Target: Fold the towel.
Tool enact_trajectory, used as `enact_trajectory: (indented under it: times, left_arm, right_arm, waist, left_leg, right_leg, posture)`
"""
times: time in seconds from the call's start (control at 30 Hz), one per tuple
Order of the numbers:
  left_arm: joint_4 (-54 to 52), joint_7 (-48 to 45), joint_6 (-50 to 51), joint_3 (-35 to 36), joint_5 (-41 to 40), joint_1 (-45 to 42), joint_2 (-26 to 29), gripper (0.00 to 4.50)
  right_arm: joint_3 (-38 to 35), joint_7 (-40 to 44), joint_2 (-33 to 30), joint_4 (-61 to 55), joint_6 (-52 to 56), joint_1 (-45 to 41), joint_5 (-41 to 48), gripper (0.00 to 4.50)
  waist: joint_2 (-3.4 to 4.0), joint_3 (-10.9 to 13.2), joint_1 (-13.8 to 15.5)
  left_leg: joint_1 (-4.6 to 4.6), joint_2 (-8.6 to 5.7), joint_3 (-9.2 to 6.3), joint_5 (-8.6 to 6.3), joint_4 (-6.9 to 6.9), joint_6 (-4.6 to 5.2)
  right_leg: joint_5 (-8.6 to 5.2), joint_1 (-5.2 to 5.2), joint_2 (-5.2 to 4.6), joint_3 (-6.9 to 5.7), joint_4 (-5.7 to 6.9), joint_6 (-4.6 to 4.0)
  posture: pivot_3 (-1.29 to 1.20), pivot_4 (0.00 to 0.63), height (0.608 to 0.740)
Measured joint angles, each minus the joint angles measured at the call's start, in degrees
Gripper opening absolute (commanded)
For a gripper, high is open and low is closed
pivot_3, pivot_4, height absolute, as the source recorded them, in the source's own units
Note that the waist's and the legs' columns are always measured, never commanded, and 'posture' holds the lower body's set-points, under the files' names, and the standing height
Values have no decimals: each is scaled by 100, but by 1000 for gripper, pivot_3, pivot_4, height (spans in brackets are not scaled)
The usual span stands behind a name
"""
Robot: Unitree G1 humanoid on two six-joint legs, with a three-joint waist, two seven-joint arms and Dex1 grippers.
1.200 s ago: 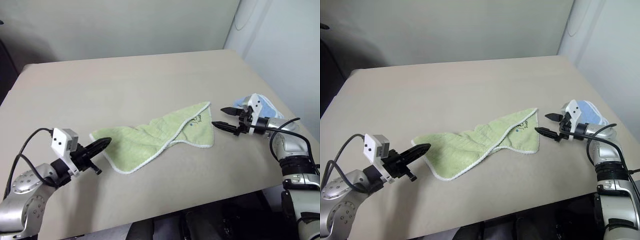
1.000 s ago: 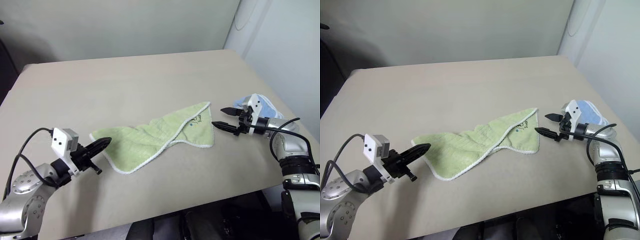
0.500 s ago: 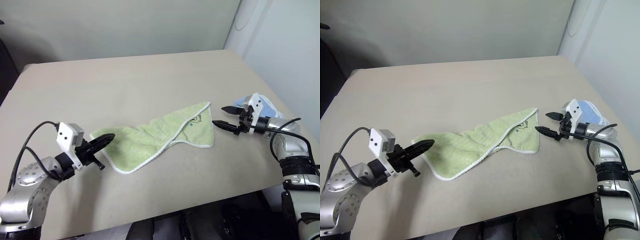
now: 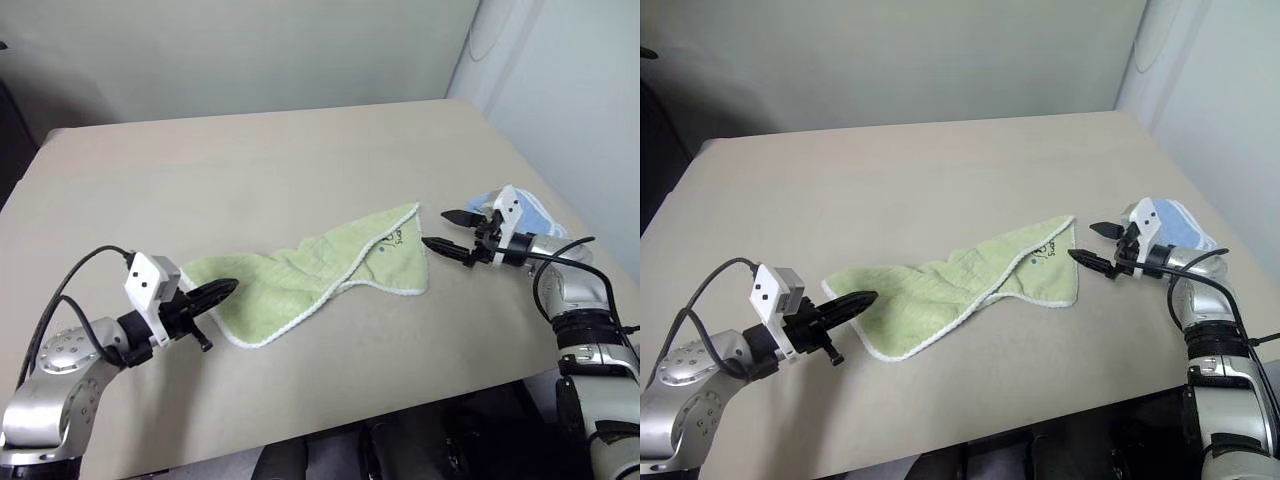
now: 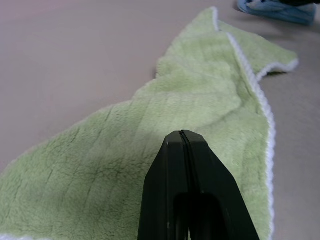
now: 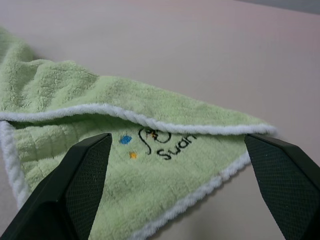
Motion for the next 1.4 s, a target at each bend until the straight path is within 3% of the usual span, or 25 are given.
enact_trajectory:
  times: [0.1,0.17,0.3,0.4,0.7,1.03,1.3,1.4]
  left_arm:
    - [-48,-482,-215,-167,173,133,403,0]
    - [-51,-1062,-381,-343,298,325,847,372]
    - [35,-1983,-802,-691,576,445,1425,1627]
    - [339,-2296,-1294,-990,952,250,1534,2624]
    - [1205,-2571,-2183,-1813,1822,-760,1511,2624]
    - [1638,-2596,-2610,-2186,2167,-1167,1317,2624]
    - [1743,-2600,-2648,-2251,2148,-1207,1173,86]
    - [1748,-2589,-2561,-2245,2090,-1217,1150,34]
  right_arm:
    - [18,0,36,29,-30,0,-10,4487]
    - [20,-6,53,30,-40,0,-16,4500]
    - [22,-49,121,32,-46,0,-32,4500]
    - [35,-63,162,20,-45,14,-33,4500]
    - [21,-156,188,-203,-32,254,-25,4500]
    - [8,-234,189,-481,91,398,3,4500]
    - [8,-293,201,-441,103,320,0,4500]
    - [128,-431,256,-20,-94,-71,-227,4500]
  waist:
    - [1,0,-5]
    - [1,0,-10]
    - [2,-1,-5]
    - [2,-1,0]
    - [4,-2,-16]
    - [4,-2,-39]
    - [23,-13,-21]
    - [24,-14,-44]
  left_leg:
    - [0,0,-1,0,-1,0]
    - [0,0,-1,-1,-3,0]
    - [-1,0,-4,-7,-3,6]
    - [-3,0,-5,-30,-2,8]
    - [-14,1,-11,-30,-2,7]
    - [-23,2,-12,-30,-2,7]
    - [-23,2,-12,-28,1,10]
    - [-23,2,-12,-28,2,10]
  right_leg:
    - [0,-2,0,0,1,0]
    - [-2,-4,1,0,2,-4]
    - [-5,-5,0,0,3,-8]
    - [-6,-9,0,-1,8,-10]
    - [-6,-23,-1,-4,12,-11]
    - [-6,-30,0,-5,11,-11]
    - [-4,-27,-2,-5,14,-7]
    - [-2,-29,-2,-5,16,-6]
  posture:
    - [0,150,740]
    - [0,150,740]
    - [0,150,740]
    - [0,150,740]
    - [0,150,740]
    - [0,150,740]
    - [0,150,740]
    - [0,150,740]
